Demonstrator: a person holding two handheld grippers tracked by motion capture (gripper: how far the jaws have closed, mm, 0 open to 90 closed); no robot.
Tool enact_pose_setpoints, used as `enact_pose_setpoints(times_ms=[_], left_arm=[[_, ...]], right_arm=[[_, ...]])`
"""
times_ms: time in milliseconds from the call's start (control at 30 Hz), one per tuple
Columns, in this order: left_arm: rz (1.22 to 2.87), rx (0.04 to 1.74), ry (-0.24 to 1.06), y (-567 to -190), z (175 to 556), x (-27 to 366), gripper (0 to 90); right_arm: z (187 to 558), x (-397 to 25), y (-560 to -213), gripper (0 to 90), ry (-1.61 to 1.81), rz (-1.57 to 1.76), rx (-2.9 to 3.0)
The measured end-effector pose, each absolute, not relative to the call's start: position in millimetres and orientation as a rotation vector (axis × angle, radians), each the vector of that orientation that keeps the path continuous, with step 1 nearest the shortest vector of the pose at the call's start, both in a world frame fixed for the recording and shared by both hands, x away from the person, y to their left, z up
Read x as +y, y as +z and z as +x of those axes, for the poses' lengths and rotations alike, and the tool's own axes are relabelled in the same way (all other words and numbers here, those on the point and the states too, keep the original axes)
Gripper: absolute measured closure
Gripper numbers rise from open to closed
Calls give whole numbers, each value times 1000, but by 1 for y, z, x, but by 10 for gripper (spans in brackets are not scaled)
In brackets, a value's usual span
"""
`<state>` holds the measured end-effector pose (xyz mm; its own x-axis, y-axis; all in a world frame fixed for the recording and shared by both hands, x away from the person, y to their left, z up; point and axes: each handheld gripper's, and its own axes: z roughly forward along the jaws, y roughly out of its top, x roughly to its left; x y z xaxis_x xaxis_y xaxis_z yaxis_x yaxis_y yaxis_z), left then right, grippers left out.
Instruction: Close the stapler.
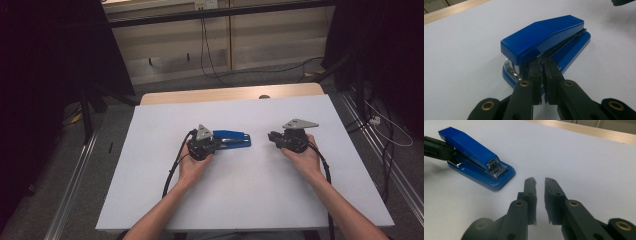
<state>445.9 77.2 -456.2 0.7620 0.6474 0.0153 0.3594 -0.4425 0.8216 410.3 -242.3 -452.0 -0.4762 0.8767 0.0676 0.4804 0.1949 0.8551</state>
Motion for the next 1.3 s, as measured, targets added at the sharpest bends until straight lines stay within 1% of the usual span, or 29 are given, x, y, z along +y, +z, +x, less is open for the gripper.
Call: enact_pose_setpoints(times_ms=[100, 233, 333, 433, 567, 600, 633, 667, 700, 767, 867, 933, 1033, 1167, 1300], left_arm=[[2084, 749, 396, -455, 445, 79, 837], [2068, 754, 383, -454, 443, 81, 823], [2057, 750, 387, -452, 441, 82, 795], [2049, 741, 391, -451, 438, 85, 716], [2034, 755, 376, -452, 434, 89, 667], [2041, 755, 398, -451, 434, 91, 649], [2030, 763, 391, -451, 433, 92, 619], [2018, 786, 389, -450, 433, 93, 570], [2008, 799, 399, -449, 432, 93, 494], [1996, 791, 408, -447, 431, 94, 442], [1985, 789, 437, -447, 430, 95, 288], [1984, 783, 450, -447, 430, 96, 229], [1965, 807, 454, -446, 431, 98, 134], [1942, 809, 436, -444, 428, 103, 65], [1948, 758, 436, -440, 425, 106, 40]], right_arm=[[409, -243, -451, 766, 1227, 1267, 2027], [409, -243, -452, 700, 1233, 1283, 2020], [409, -243, -452, 622, 1233, 1286, 2017], [408, -243, -452, 515, 1211, 1298, 2008], [408, -244, -451, 407, 1218, 1323, 1980], [408, -244, -451, 386, 1221, 1325, 1978], [408, -244, -451, 354, 1223, 1328, 1970], [408, -244, -451, 324, 1222, 1330, 1967], [408, -244, -451, 294, 1224, 1331, 1966], [409, -243, -452, 208, 1229, 1333, 1972], [409, -242, -452, 159, 1232, 1334, 1953], [408, -242, -451, 113, 1236, 1323, 1954], [407, -241, -450, 79, 1225, 1309, 1961], [405, -241, -447, 38, 1256, 1311, 1928], [403, -239, -445, 35, 1244, 1294, 1913]])
